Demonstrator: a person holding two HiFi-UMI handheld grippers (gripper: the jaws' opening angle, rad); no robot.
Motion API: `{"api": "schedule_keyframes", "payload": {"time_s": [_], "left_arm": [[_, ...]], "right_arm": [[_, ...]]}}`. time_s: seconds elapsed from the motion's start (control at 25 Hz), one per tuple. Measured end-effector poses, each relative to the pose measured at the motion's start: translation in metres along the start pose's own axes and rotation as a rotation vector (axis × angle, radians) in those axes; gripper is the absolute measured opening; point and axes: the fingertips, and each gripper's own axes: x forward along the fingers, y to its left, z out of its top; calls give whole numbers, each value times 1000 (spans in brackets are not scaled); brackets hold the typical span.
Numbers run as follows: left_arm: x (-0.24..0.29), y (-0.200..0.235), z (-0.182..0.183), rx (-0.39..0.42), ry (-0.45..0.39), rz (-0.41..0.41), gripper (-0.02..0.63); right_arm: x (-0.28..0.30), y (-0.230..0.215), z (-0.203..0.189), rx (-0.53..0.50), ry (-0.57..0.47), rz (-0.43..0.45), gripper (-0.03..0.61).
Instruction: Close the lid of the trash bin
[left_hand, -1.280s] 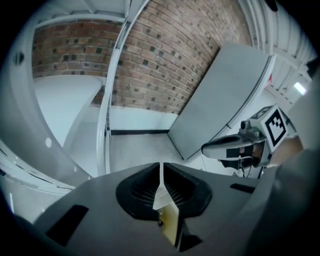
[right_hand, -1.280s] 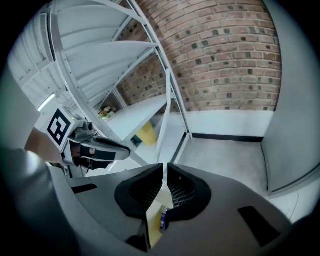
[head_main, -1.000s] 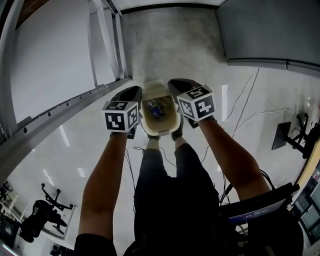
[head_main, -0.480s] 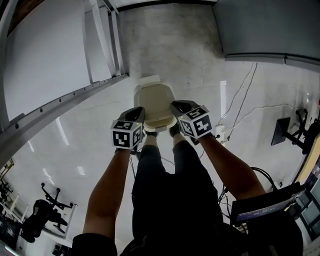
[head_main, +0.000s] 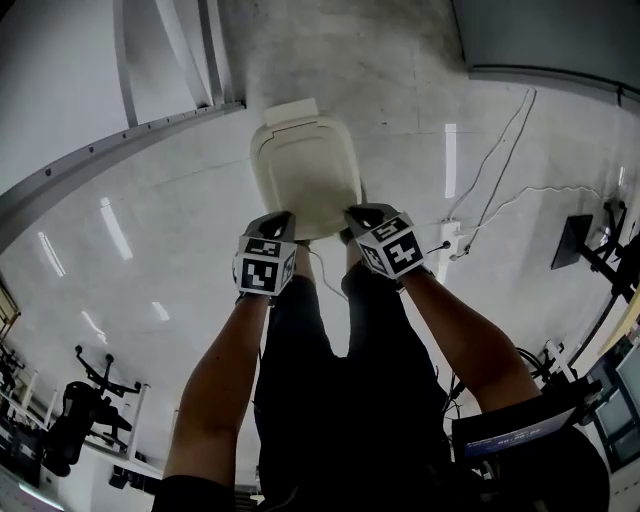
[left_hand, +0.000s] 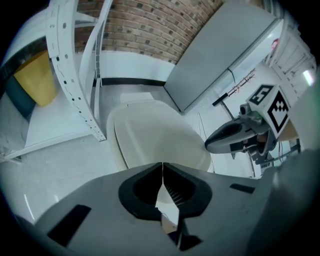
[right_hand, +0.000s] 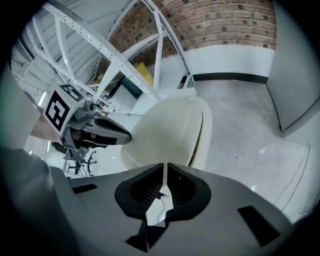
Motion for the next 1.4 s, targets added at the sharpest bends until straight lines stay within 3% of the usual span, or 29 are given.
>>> {"api": "schedule_keyframes", "payload": {"time_s": [0.52,0.84,1.04,1.28,1.4], "left_arm": [[34,14,-12,44,28,0,-2],[22,15,-7,-37,-28,-27,-2],[-35,-4,20,-83,-140,-72,-2],[-159,-33,101,-44,-454,-93,-2],[-229,-66,126,-14,-559,-135,-2]], "right_arm": [[40,-24,-16,-40,42,-75,9],[31,-21,-4,21,-9,-69,9],[-24,-2,39,-18,-123,-72,9],[-135,37,126,-124,-361,-53,9],[-201,72,159,-117,-476,-14,9]]}}
